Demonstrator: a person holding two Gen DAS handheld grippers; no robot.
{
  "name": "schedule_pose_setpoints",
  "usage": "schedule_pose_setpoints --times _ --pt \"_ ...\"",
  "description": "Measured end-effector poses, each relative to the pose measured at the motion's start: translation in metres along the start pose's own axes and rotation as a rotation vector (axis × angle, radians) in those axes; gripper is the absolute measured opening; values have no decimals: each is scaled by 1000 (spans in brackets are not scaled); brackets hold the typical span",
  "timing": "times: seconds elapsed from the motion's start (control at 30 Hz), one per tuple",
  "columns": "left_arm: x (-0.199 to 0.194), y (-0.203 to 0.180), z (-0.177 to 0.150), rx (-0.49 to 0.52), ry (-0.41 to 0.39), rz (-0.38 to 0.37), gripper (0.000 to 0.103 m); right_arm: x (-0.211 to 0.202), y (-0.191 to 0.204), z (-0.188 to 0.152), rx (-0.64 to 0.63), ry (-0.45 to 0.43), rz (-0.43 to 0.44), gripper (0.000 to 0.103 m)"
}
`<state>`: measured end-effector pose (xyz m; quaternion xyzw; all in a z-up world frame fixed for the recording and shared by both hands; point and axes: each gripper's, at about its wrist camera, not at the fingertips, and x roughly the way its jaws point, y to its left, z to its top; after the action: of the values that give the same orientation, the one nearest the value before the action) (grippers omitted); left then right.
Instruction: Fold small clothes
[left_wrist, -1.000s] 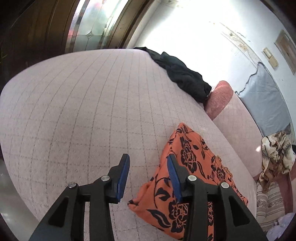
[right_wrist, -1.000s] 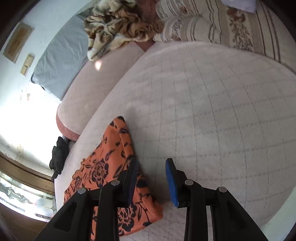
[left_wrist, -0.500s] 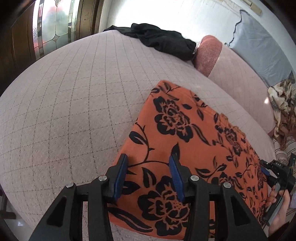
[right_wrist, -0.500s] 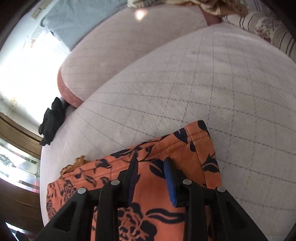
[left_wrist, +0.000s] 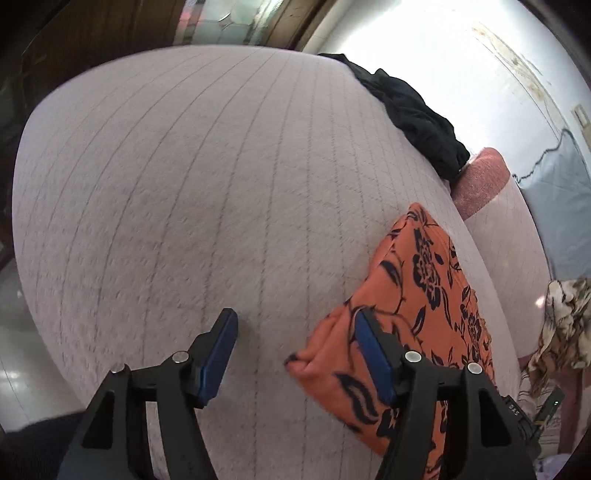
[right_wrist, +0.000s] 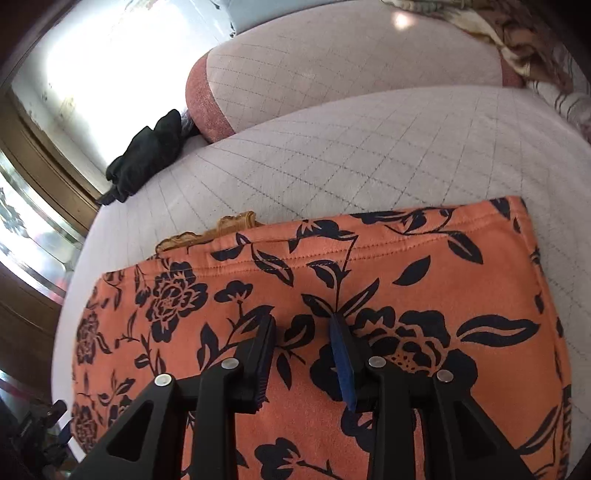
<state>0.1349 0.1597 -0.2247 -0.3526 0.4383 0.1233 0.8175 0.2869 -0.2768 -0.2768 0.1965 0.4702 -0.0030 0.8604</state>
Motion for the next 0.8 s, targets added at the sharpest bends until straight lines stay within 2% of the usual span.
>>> schedule_pose_setpoints --times 0.03,0.07,0.13,0.27,0.37,0.47,0.53,0.57,0.63,0.67,0.73,0.8 --pt "-5 5 -5 -26 -4 -32 67 -4 7 0 -3 6 -15 34" --pt "-11 7 -11 -35 -4 -43 68 -9 13 -1 7 8 21 34" --pt "-16 5 -23 -14 9 -68 77 -21 28 -6 19 -5 128 34" --pt "-16 -4 -46 32 46 -102 80 -38 66 -31 -55 10 242 34" --pt "-10 -14 -42 31 60 -128 84 -35 95 -58 -127 77 318 34" --pt "2 -16 -32 -22 70 -160 87 -4 109 -84 -162 218 309 35" --pt "5 -19 -25 -31 37 -172 87 -4 103 -93 -155 153 337 33" --pt "8 -22 -23 -23 27 -171 86 -3 98 -94 -123 156 360 34" --pt "12 -27 -22 -9 2 -154 67 -1 90 -93 -62 167 400 33" --pt "15 -29 -23 0 -5 -156 36 0 88 -92 -50 175 409 32" --pt "25 -31 -26 4 30 -190 30 1 87 -89 -48 190 410 31" --pt "21 -35 -29 36 -5 -195 26 -1 87 -88 -48 206 407 31"
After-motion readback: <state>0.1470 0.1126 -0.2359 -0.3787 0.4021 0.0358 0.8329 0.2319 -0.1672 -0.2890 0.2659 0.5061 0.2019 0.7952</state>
